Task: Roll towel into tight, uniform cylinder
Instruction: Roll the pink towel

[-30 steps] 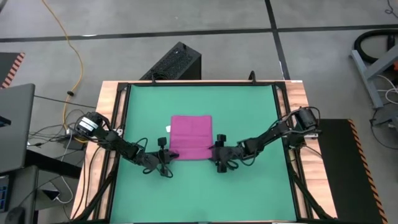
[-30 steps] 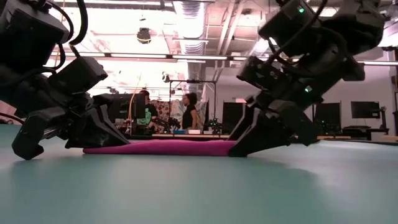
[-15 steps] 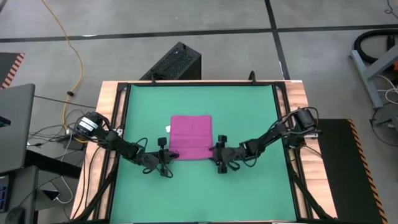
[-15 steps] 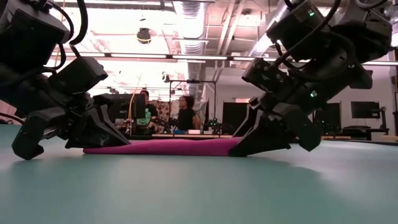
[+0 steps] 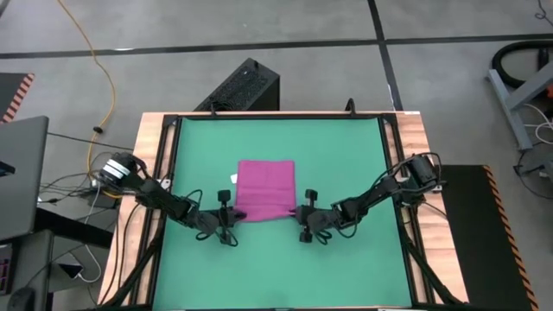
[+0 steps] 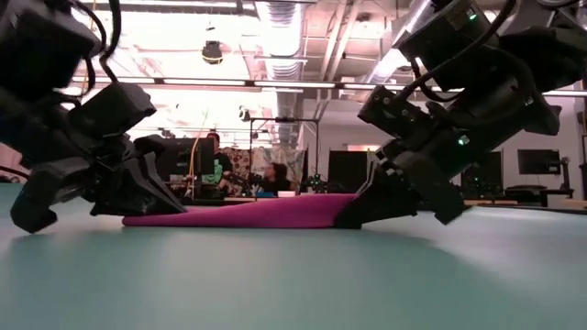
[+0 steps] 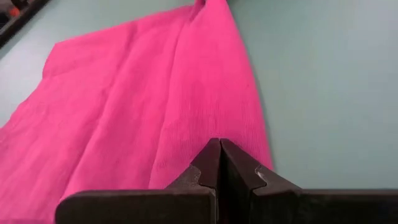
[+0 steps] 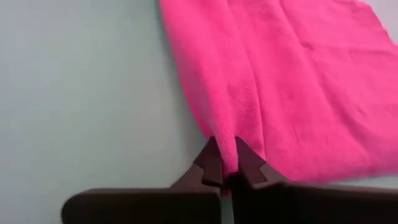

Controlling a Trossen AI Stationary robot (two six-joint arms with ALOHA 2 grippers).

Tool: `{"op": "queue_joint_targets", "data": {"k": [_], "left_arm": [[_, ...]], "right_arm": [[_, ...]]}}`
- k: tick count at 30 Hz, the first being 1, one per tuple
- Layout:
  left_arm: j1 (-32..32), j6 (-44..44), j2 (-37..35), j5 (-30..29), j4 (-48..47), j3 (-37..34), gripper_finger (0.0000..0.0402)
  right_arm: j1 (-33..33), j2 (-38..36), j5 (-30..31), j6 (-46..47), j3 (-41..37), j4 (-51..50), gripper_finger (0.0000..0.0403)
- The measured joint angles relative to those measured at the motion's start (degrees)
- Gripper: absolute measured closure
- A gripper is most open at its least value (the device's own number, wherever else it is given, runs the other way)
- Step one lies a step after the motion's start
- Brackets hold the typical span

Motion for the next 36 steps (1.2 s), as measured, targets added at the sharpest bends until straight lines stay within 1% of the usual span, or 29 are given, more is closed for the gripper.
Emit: {"op": "queue_joint_targets", "data": {"k": [5, 8, 10, 12, 13, 17, 19, 22, 24, 27, 30, 36], "left_arm": [[-1.18, 2.71, -6.67, -0.59, -0.71, -0.02, 0.0401], [-1.37, 7.35, -10.71, -4.41, -0.62, 0.07, 0.0401], [-0.68, 11.99, -12.24, -7.26, -0.71, 0.07, 0.0401], [0.76, 15.41, -12.99, -7.66, -0.02, 0.11, 0.0401], [1.67, 16.24, -12.99, -6.80, 0.01, 0.17, 0.0401], [4.99, 16.32, -11.50, 0.68, -1.61, 0.17, 0.0401], [6.12, 16.77, -10.33, 1.95, -1.52, 0.17, 0.0402], [7.95, 18.00, -8.52, 3.11, -1.62, 0.17, 0.0401], [9.51, 18.23, -6.92, 5.84, -1.51, 0.21, 0.0401], [12.18, 18.60, -4.38, 11.52, -0.70, 0.25, 0.0401], [14.84, 19.41, -2.00, 16.54, 1.27, 0.35, 0.0401], [18.14, 17.03, -0.91, 24.06, 1.47, 0.37, 0.0401]], "right_arm": [[1.00, -0.02, -1.57, 9.28, 0.14, -0.19, 0.0384], [0.86, -0.13, -4.32, 13.93, 0.31, -0.40, 0.0386], [0.81, -0.21, -6.45, 16.88, 0.33, -0.28, 0.0386], [0.73, -0.24, -8.55, 19.97, 0.37, 0.09, 0.0386], [0.73, -0.24, -9.80, 21.56, 0.37, 0.52, 0.0386], [-0.23, -0.24, -16.75, 28.70, 0.37, 2.36, 0.0386], [-0.92, -0.21, -20.37, 32.95, 0.37, 3.46, 0.0386], [-1.99, -0.29, -23.19, 37.89, 0.48, 4.03, 0.0386], [-2.32, -0.35, -23.97, 41.41, 0.48, 5.52, 0.0386], [-2.41, -0.94, -25.31, 46.02, 0.91, 6.39, 0.0385], [-2.25, -2.77, -27.38, 51.13, 1.79, 3.99, 0.0385], [-1.23, -7.26, -26.34, 57.23, 1.76, -2.16, 0.0385]]}}
